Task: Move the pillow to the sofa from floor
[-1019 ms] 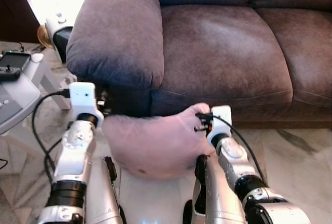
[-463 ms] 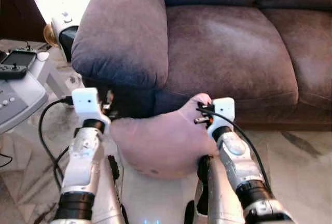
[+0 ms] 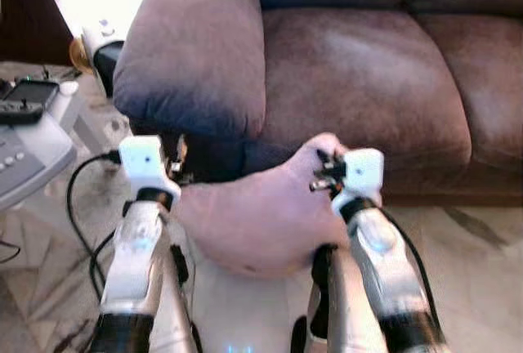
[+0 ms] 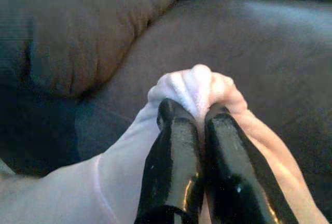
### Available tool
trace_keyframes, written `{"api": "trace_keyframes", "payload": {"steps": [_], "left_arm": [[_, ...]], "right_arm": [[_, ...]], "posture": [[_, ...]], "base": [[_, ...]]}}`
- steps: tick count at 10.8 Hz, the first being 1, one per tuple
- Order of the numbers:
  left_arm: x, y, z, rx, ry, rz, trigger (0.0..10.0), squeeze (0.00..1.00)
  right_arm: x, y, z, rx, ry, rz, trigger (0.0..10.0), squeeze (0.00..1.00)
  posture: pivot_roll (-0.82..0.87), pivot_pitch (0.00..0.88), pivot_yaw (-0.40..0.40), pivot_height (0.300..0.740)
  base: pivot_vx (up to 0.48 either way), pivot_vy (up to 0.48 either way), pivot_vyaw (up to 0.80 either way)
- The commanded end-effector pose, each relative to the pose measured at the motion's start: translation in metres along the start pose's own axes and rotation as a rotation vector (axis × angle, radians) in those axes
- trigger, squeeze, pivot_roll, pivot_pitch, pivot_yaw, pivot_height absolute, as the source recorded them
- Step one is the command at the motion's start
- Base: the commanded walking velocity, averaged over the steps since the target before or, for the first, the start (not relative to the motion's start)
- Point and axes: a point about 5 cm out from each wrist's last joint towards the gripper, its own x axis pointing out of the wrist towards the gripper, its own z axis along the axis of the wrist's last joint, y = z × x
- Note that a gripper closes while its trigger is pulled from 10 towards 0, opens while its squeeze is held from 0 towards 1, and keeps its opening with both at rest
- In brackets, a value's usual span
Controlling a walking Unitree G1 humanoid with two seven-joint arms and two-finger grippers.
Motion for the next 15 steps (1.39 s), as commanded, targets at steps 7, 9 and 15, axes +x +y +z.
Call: {"api": "trace_keyframes", "payload": {"steps": [7, 9, 15], "left_arm": [[-0.03, 0.011, 0.017, 0.099, -0.026, 0.054, 10.0, 0.0], [-0.013, 0.007, 0.026, 0.09, -0.075, 0.066, 10.0, 0.0], [-0.007, 0.007, 0.032, 0.094, -0.086, 0.059, 10.0, 0.0]], "right_arm": [[-0.034, -0.013, 0.068, -0.019, -0.208, -0.119, 10.0, 0.0], [-0.021, -0.014, 0.073, 0.045, -0.211, -0.125, 10.0, 0.0], [-0.013, -0.014, 0.075, 0.064, -0.194, -0.133, 10.0, 0.0]], "posture": [[0.12, 0.002, -0.064, 0.468], [0.12, 0.0, -0.073, 0.468], [0.12, 0.002, -0.076, 0.548]], "base": [[0.0, 0.0, 0.0], [0.0, 0.0, 0.0], [0.0, 0.0, 0.0]]}}
